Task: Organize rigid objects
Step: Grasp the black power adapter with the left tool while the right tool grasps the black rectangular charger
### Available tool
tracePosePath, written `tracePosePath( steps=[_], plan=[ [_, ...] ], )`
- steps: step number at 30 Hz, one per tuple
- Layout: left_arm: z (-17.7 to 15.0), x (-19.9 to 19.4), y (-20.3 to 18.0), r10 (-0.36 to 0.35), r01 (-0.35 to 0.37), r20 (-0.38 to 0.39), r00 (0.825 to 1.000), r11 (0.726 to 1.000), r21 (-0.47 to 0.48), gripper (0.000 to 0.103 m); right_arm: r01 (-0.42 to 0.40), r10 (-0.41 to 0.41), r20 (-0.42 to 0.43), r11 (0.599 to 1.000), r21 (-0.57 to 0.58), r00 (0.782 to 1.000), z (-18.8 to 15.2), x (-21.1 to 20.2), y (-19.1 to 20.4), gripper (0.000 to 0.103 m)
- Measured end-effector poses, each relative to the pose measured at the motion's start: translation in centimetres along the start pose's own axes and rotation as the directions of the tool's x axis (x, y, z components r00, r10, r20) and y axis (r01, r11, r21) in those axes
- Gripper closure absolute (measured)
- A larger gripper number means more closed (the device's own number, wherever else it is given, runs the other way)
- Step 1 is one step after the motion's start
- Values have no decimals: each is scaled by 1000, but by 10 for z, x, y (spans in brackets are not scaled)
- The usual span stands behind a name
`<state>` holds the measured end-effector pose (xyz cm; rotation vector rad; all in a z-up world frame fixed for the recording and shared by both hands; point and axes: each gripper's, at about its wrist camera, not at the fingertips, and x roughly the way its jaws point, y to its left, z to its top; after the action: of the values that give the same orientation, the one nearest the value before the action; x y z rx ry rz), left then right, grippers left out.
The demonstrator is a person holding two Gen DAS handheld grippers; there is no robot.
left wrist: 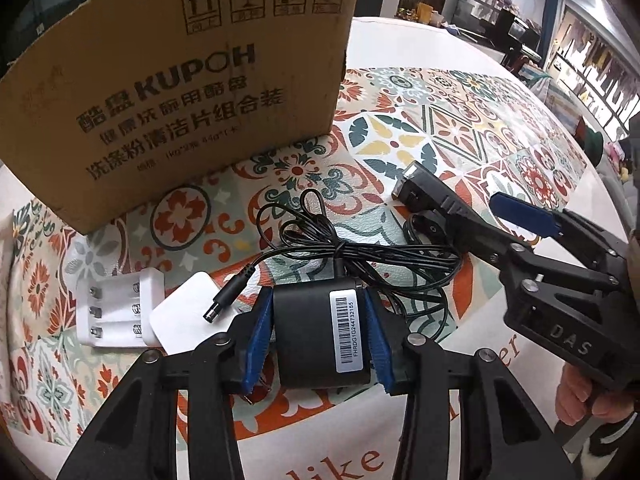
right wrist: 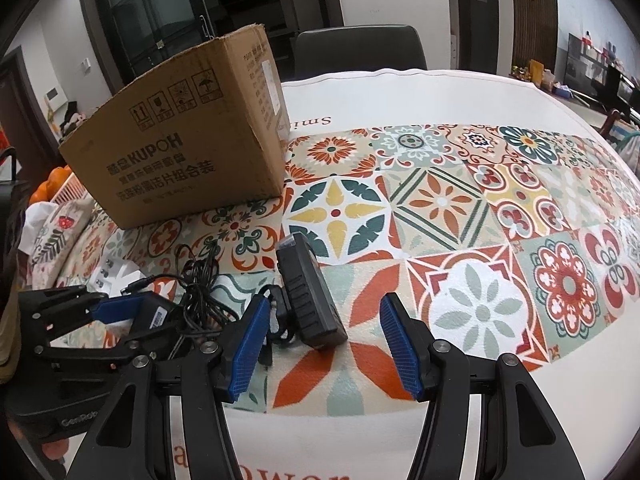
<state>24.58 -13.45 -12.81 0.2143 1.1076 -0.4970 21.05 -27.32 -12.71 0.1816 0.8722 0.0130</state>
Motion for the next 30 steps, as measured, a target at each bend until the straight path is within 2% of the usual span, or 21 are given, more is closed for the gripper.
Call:
tracePosePath(
  steps=[4,8,14,15,19,22,23,24,30],
  plan=[
    [-4,-6,1,3,-3,8,1000,1000,0,59,-23,23,-29,1000,0,999,1,8,0,45],
    [-9,-5,-2,12,-12,-1,1000,999,40,58,-15,14,-47,999,-30,999,-2,15,4,45],
    [-5,3,-2,14,-13,-13,1000,999,50,60,-9,7,-54,999,-41,999,-2,20,5,45],
    [-4,7,0,-1,2,-33,999,999,36,61,-13,11,-59,999,-35,998,-2,21,4,45],
    [-2,9,-1,9,-9,-20,1000,1000,28,61,-13,10,-62,999,-36,998,2,24,3,47],
    [-3,8,-1,10,-10,-7,1000,1000,19,62,-11,9,-59,999,-42,998,3,26,3,54],
    [-3,8,0,8,-8,-3,1000,1000,15,62,-15,12,-58,999,-46,998,3,26,4,61],
    [-4,8,0,7,-7,2,1000,1000,13,62,-18,15,-59,999,-48,998,3,26,4,62],
    [-6,5,5,3,-2,24,1000,1000,-23,63,-14,12,-48,999,-37,999,2,24,3,65]
  ],
)
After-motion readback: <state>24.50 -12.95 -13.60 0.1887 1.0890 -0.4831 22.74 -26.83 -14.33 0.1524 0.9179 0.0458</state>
